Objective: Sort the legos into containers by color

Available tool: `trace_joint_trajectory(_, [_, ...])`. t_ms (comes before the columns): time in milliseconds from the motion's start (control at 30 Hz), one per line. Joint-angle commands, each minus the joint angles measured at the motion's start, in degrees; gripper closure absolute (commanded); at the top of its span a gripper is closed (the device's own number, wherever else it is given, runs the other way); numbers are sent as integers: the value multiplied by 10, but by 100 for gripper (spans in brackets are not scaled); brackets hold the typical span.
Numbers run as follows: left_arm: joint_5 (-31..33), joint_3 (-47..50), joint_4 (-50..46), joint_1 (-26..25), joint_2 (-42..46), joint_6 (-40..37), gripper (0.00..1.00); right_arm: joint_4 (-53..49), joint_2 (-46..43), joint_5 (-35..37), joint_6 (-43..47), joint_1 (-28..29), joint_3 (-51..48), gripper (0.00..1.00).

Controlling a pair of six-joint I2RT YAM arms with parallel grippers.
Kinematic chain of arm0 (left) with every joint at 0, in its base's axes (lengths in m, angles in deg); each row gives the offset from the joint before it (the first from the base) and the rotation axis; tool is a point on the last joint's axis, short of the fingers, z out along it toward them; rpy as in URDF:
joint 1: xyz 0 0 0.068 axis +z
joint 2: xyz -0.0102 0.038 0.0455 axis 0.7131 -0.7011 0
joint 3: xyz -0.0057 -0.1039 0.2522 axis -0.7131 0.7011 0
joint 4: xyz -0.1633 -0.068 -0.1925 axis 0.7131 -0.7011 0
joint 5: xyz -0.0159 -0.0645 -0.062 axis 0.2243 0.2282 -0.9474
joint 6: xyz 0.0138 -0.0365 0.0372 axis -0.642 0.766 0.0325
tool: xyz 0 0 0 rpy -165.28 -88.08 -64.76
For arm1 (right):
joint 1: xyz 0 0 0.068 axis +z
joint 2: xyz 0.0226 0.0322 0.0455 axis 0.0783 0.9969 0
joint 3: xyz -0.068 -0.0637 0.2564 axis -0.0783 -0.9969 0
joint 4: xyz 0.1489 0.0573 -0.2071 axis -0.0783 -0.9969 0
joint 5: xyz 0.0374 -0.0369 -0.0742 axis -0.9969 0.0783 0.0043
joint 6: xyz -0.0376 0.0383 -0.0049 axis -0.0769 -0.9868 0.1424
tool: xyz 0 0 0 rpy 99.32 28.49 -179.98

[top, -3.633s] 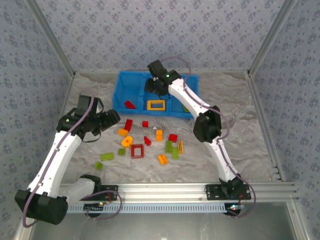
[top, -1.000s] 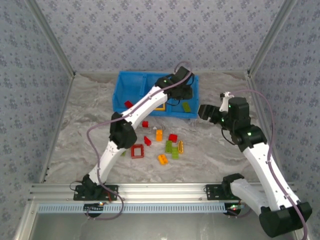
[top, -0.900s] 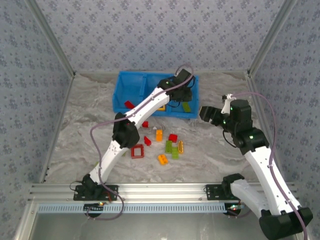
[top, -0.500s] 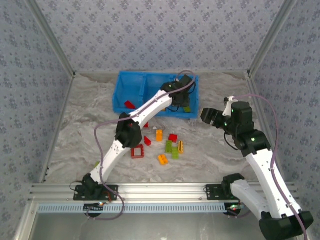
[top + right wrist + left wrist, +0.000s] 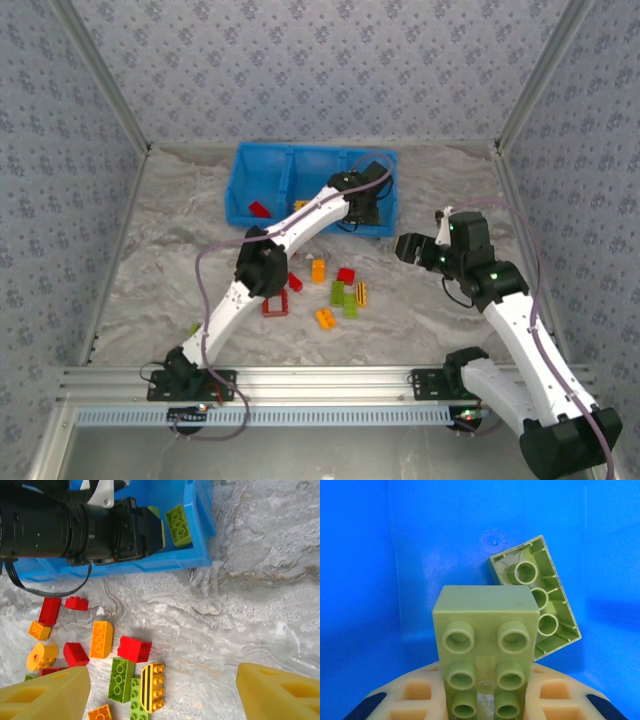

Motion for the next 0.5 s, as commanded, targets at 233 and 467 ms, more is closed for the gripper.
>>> trace_joint_trajectory(233, [-8, -19, -15, -2, 13, 1, 53, -35, 25, 31, 20, 59, 5, 21])
trace_joint_trajectory(467, [-32, -29, -6, 2, 44, 0, 46, -22, 63, 55, 5, 140, -11, 25])
